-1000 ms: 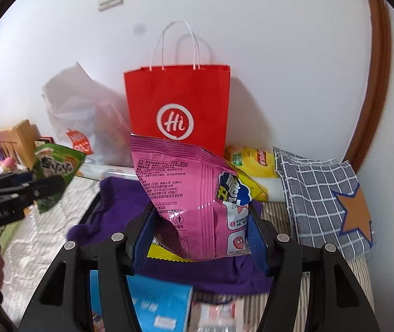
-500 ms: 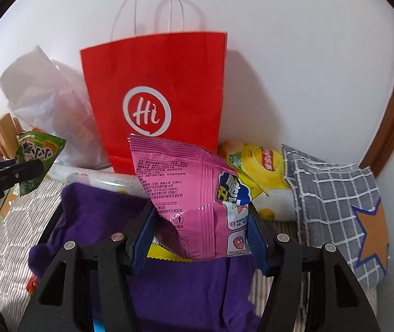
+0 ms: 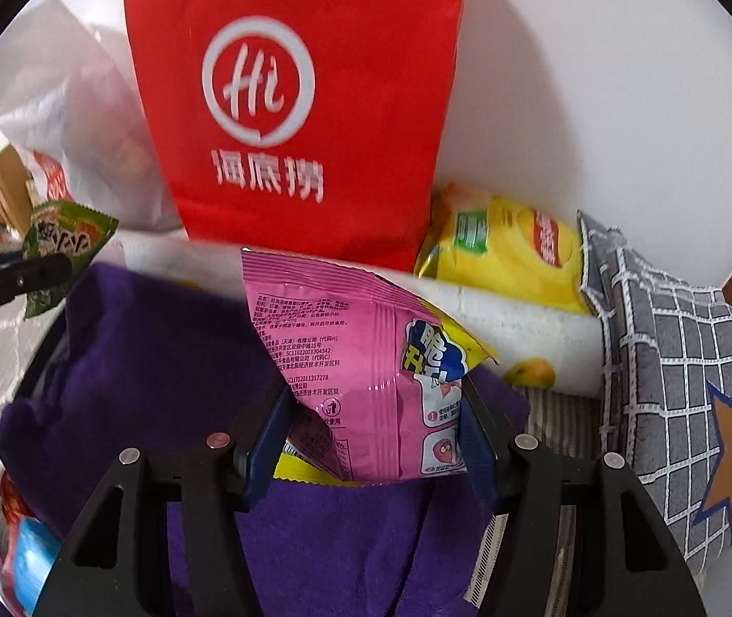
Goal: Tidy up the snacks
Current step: 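Carry both bags onto the purple towel and open both grippers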
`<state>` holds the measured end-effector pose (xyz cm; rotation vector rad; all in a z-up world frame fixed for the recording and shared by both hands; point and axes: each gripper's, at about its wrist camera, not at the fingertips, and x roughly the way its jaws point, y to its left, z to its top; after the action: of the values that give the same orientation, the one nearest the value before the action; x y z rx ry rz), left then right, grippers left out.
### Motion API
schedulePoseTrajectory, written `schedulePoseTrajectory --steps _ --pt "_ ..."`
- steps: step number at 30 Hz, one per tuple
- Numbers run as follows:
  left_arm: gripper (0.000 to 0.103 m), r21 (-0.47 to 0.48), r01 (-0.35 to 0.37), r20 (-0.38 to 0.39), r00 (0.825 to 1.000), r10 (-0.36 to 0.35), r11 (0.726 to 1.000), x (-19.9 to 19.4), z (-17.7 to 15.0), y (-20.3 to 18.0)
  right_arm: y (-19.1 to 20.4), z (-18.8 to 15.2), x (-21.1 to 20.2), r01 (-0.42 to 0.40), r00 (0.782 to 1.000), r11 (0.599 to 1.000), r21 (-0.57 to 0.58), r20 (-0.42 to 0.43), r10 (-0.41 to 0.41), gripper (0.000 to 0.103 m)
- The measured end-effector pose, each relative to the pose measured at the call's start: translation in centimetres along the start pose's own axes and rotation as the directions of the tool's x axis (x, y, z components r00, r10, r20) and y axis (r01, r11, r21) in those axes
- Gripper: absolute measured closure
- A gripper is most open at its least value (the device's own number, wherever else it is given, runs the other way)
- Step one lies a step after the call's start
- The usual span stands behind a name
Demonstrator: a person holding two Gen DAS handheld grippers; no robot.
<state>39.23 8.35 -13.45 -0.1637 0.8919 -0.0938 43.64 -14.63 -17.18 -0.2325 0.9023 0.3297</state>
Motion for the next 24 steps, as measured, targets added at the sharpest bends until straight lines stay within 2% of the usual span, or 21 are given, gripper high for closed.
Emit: schedulePoseTrajectory --steps 9,15,20,24 --pt "0.056 0.016 -0.026 -0.055 0.998 0.027 1.0 1.6 -0.6 -0.8 0.7 -0.4 1.3 -0.008 1.0 0.999 -0.031 -0.031 0.007 0.043" --pt "0.056 0.029 -0.011 -0.066 0.998 0.013 1.0 2.0 -0.8 -1.2 1.1 -0.7 1.1 -0.052 0.997 0.997 -0.052 -0.053 0.049 0.043" --pt "0.056 0.032 0.013 -0.096 0.995 -0.009 0.999 2.6 -1.0 -1.5 1.8 -0.9 1.7 -0.063 0.995 0.995 -0.071 -0.085 0.057 0.043" --pt "0.056 0.046 0.002 -0.11 0.994 0.003 0.999 3.0 -1.2 -1.8 1.9 -1.1 2.4 -0.051 0.993 0.996 -0.076 -0.113 0.043 0.043"
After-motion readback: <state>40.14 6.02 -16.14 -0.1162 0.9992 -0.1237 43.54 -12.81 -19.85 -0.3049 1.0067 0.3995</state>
